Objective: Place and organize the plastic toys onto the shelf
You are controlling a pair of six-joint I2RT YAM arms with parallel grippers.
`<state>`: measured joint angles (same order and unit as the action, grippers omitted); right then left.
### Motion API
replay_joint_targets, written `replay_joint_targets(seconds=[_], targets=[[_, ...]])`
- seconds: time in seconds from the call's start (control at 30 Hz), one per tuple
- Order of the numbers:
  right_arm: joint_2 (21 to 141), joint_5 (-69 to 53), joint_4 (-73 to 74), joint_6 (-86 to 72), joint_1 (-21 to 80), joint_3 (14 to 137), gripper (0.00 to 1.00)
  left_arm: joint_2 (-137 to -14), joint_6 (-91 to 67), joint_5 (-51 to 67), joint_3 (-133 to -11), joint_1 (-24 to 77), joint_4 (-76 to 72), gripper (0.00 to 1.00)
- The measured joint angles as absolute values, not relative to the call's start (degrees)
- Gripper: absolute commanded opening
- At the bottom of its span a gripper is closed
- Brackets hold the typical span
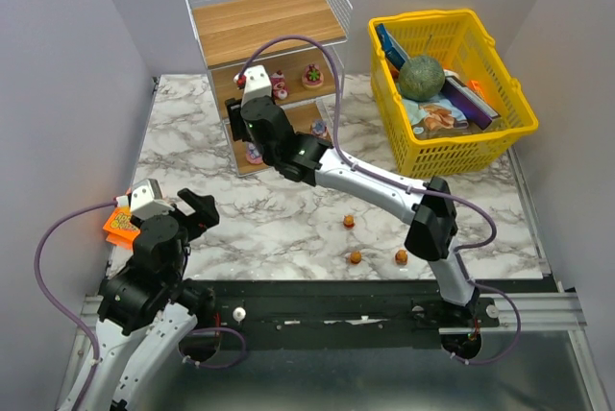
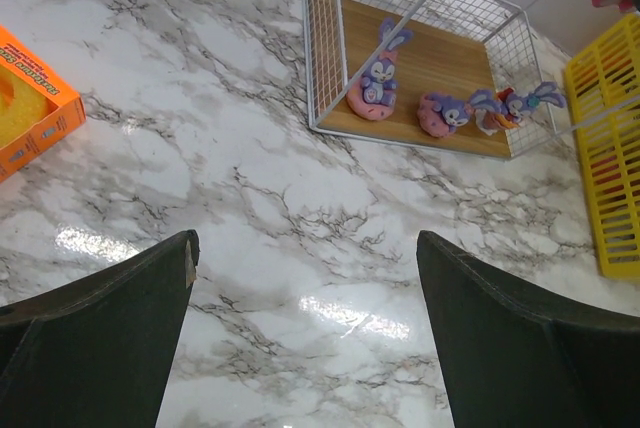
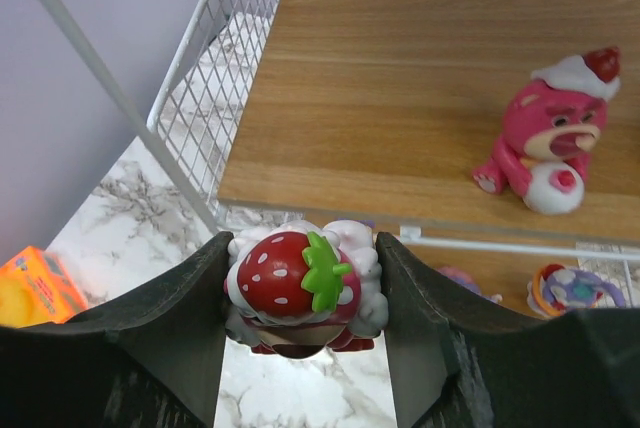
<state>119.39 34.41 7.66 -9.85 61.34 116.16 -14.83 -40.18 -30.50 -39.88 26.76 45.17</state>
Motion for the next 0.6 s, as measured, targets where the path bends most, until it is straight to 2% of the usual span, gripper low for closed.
replay_joint_targets(seconds=[0.6], targets=[[130.6, 32.0, 6.9, -6.0, 58.0, 131.0, 0.03, -13.4, -39.9, -30.5, -39.9, 26.7, 45.0, 0.99]])
